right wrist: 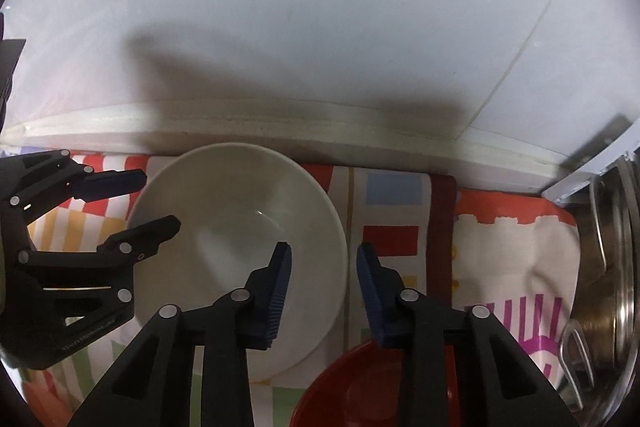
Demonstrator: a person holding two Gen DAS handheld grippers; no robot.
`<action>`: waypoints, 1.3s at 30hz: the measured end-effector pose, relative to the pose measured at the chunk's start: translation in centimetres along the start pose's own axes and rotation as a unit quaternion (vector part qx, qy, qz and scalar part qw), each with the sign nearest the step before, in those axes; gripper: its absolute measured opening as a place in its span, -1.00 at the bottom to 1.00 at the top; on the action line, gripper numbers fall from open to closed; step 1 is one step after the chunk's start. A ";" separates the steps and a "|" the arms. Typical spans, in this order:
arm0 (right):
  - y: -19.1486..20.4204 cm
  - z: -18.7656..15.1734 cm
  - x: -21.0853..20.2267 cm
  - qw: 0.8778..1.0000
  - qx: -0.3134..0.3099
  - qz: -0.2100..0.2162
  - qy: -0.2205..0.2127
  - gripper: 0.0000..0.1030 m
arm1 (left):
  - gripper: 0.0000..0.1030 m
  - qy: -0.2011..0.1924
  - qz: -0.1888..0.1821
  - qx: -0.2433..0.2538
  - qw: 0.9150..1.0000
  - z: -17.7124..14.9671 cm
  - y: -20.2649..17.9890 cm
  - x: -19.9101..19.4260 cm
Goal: Organize plates and bowls
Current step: 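Close the left gripper on the white bowl rim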
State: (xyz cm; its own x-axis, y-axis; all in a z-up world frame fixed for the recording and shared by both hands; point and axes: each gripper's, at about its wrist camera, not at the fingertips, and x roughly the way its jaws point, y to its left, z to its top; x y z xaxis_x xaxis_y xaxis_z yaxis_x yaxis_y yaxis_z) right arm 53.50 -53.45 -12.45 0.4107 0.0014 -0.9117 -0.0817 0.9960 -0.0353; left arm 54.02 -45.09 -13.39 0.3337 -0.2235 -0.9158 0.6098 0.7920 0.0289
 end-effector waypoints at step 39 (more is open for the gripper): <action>5.1 -0.6 -9.2 1.000 0.027 -0.006 0.004 -0.84 | -0.78 -0.020 -0.018 -0.027 0.999 -3.1 1.2 -10.0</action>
State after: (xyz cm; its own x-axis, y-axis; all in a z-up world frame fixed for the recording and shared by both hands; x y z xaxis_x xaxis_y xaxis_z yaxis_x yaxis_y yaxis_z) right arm 48.80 -48.44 -4.47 0.4035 -0.0114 -0.9149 -0.0273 0.9993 -0.0245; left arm 49.20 -40.18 -5.38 0.3418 -0.2745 -0.8988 0.5825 0.8124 -0.0266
